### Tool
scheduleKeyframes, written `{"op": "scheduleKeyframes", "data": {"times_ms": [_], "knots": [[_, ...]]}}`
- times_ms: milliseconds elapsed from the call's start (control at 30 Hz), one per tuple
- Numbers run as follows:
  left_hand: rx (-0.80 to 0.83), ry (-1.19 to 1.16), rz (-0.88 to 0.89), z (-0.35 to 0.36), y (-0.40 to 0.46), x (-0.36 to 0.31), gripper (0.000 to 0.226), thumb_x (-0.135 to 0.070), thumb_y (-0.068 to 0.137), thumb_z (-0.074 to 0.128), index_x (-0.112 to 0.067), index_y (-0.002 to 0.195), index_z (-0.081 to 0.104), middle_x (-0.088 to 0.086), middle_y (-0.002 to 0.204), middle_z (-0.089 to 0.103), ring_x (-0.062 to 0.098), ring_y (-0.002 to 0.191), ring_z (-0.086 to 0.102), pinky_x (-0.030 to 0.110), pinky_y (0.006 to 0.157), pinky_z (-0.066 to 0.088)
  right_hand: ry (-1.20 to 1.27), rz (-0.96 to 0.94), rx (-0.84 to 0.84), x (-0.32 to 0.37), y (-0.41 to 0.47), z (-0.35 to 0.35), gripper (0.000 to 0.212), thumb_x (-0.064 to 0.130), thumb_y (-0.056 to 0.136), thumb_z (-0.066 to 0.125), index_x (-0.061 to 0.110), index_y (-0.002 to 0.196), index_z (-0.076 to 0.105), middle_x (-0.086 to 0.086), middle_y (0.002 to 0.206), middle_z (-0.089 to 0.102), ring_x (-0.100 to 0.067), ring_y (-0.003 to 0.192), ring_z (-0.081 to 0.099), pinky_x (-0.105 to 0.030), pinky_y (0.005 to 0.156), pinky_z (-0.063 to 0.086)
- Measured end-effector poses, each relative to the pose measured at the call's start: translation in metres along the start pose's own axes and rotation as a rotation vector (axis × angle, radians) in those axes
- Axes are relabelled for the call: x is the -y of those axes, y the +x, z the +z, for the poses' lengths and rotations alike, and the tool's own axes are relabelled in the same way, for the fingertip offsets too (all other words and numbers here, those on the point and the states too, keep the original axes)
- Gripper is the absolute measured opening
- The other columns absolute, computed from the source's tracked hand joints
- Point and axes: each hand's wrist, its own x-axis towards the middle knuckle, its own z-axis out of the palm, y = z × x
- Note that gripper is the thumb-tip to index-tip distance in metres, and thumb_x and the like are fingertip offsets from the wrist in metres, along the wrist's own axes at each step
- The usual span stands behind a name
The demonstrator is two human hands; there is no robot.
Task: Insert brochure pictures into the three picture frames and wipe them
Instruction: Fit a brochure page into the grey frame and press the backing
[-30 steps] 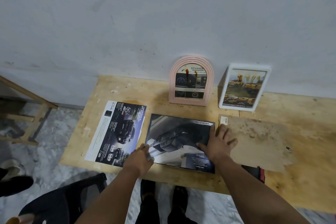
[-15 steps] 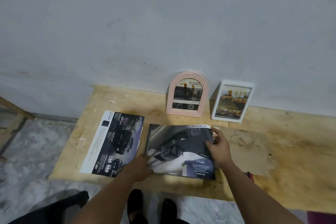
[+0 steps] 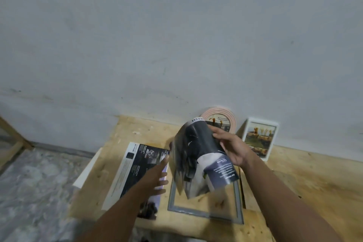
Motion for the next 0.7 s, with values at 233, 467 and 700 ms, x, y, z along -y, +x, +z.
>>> {"op": "scheduleKeyframes", "data": {"times_ms": [233,467,700], "knots": [[-0.137,-0.3,0.312,-0.047,-0.016,-0.01,0.022,-0.021,0.095,0.071,-0.006,0.11,0.078,0.022,0.121,0.071,0.042,0.111,0.068,0.064,0.11,0.045,-0.186,0.0,-0.037,0.001,0.059,0.055,0.054,0.01,0.093,0.065,0.009,0.145,0.053,-0.028,0.144,0.054,-0.045,0.135,0.05,-0.056,0.117,0.035],[-0.529,-0.443,0.345,-0.118,-0.042,0.004,0.015,-0.014,0.094,0.07,-0.006,0.105,0.078,0.02,0.102,0.077,0.042,0.099,0.073,0.061,0.094,0.057,-0.709,0.163,-0.153,-0.036,0.095,0.096,0.028,0.006,0.091,0.07,0.009,0.119,0.067,-0.015,0.102,0.074,-0.029,0.092,0.068,-0.042,0.078,0.063],[-0.777,-0.427,0.213,-0.177,-0.061,0.055,0.02,-0.02,0.092,0.074,-0.005,0.105,0.071,0.019,0.1,0.073,0.037,0.092,0.069,0.05,0.078,0.059,-1.173,-0.032,-0.311,-0.11,0.178,0.143,0.016,0.008,0.077,0.08,0.007,0.088,0.068,-0.014,0.08,0.073,-0.028,0.07,0.07,-0.045,0.067,0.06]]}}
